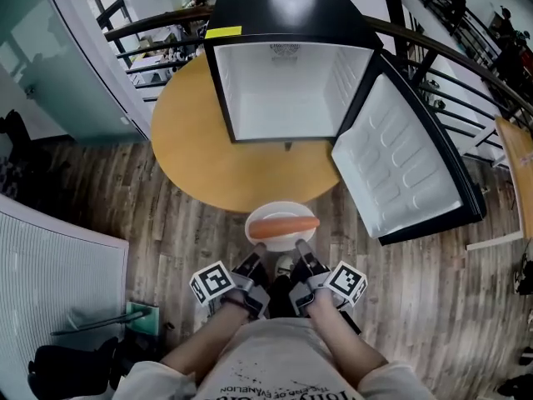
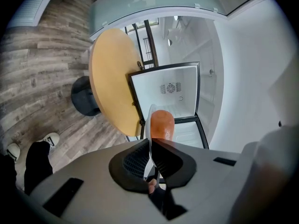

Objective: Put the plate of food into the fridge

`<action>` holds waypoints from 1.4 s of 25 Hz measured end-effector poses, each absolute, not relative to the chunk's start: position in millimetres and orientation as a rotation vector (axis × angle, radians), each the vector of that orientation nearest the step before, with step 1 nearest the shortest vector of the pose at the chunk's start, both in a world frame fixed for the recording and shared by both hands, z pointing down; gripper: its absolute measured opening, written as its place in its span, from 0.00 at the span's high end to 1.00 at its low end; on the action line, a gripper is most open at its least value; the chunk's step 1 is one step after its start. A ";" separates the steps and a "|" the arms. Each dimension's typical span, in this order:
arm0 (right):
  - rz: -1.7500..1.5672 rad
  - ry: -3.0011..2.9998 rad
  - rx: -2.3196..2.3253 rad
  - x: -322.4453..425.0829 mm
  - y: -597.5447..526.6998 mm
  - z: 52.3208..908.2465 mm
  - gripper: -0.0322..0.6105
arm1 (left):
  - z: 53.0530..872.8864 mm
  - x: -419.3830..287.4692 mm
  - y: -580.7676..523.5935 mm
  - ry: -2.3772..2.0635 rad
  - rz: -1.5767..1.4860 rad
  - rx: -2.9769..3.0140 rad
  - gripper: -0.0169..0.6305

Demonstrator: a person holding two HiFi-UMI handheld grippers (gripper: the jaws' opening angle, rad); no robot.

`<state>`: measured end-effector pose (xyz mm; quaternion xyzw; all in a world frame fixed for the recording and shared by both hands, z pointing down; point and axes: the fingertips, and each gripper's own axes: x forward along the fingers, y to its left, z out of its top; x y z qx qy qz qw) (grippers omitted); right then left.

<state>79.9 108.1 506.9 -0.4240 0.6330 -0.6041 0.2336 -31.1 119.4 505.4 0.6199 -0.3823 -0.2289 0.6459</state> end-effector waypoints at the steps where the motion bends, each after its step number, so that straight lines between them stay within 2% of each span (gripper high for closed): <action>1: -1.661 1.740 -1.160 84.2 97.4 506.4 0.90 | 505.0 -26.3 109.2 -0.873 -0.523 1.412 0.92; 11: -1.689 1.776 -1.125 109.7 13.6 497.1 0.90 | 497.8 0.2 30.5 -0.901 -0.557 1.405 0.92; 35: -1.664 1.684 -1.212 67.6 -51.0 507.3 0.90 | 506.8 -42.6 -43.7 -0.830 -0.472 1.395 0.92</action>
